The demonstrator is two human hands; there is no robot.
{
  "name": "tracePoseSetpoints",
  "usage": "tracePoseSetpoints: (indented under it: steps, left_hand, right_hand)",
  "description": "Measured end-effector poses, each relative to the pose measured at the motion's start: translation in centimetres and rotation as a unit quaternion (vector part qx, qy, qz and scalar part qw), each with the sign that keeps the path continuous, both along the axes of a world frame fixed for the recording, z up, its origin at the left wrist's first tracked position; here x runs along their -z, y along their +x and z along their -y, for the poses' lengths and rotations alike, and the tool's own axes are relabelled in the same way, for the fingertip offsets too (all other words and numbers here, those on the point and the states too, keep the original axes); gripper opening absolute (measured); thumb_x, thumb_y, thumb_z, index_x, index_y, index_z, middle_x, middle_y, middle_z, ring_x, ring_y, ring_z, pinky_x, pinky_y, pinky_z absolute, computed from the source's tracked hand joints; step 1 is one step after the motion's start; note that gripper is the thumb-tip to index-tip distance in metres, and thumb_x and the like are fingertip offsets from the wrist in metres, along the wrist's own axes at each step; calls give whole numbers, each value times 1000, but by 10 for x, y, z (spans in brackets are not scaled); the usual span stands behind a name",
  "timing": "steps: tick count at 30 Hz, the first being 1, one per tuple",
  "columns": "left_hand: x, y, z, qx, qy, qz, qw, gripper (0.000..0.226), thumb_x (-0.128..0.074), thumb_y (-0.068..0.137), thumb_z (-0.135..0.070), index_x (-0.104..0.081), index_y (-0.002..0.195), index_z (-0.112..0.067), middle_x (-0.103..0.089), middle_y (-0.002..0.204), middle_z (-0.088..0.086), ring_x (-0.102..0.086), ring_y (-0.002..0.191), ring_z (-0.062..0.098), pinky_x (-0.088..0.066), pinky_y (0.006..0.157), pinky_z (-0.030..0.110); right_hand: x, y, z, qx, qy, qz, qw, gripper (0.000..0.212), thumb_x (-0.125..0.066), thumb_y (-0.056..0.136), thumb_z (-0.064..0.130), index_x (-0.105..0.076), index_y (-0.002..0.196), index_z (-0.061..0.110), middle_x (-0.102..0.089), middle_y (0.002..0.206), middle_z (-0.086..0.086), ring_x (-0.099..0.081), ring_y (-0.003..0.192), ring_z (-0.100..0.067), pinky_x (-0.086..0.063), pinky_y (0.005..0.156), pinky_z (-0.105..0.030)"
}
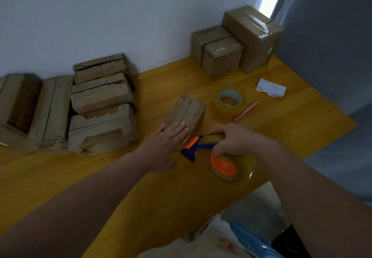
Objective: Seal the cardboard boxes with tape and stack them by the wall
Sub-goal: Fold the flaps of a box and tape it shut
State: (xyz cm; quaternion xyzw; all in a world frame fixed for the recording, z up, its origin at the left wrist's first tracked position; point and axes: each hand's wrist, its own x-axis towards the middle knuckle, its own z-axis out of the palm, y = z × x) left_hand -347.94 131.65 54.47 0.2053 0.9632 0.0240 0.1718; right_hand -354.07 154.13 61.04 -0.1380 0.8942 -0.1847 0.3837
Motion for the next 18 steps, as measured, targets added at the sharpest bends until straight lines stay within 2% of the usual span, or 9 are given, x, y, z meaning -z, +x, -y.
tracePoseSetpoints:
  steps: [3,6,7,9,11,14,16,18]
  left_hand:
    - [0,0,0,0,-5,1,1000,99,-57,85,-39,17,150,-26,21,157,-5,15,145,10,10,116,39]
    - [-2,1,0,2,-8,1,1000,98,-56,86,-39,17,150,-25,21,157,-5,15,145,10,11,116,38]
    - [-3,1,0,1,-6,3,1000,97,-55,87,-39,17,150,-25,22,157,-5,16,144,9,11,116,38]
    - [-4,0,1,-4,1,8,1000,95,-55,88,-41,15,151,-25,21,157,-7,18,142,6,11,116,38]
    - [-6,0,0,-21,29,12,999,86,-51,92,-43,8,153,-26,15,158,-8,13,144,6,8,118,38]
    - [-12,-2,-11,-85,100,-29,991,65,-43,96,-48,-20,152,-25,-11,160,-6,-12,146,10,-7,120,37]
    - [-13,-6,-22,-147,118,-79,979,54,-47,94,-51,-41,141,-25,-28,155,-2,-27,141,15,-24,115,35]
    - [-11,-11,-33,-207,97,-106,968,51,-52,89,-55,-48,130,-25,-29,153,6,-29,139,23,-31,112,39]
  right_hand:
    - [1,-6,0,19,-1,33,999,68,-79,60,39,-59,124,31,-60,101,5,-60,92,-16,-56,84,-36]
    - [3,-4,6,17,19,43,999,89,-73,38,54,-60,123,31,-59,111,4,-58,99,-18,-55,87,-38]
    - [7,-2,8,7,31,48,998,90,-73,38,55,-59,124,29,-59,113,4,-58,100,-18,-54,88,-39]
    - [15,6,11,-1,60,44,997,79,-76,50,50,-58,123,26,-59,110,2,-59,96,-19,-55,87,-41]
    - [20,14,7,30,66,1,997,73,-77,57,49,-55,122,26,-59,107,2,-60,93,-19,-57,84,-41]
    - [21,19,-4,100,26,-102,989,83,-77,65,62,-46,134,28,-58,120,0,-57,108,-23,-52,90,-39]
    - [24,20,-8,93,43,-163,981,85,-66,79,63,-31,146,25,-53,132,-6,-51,120,-28,-45,95,-39]
    - [31,21,-10,79,67,-202,974,72,-52,94,52,-18,152,25,-46,137,-12,-45,125,-30,-40,97,-40]
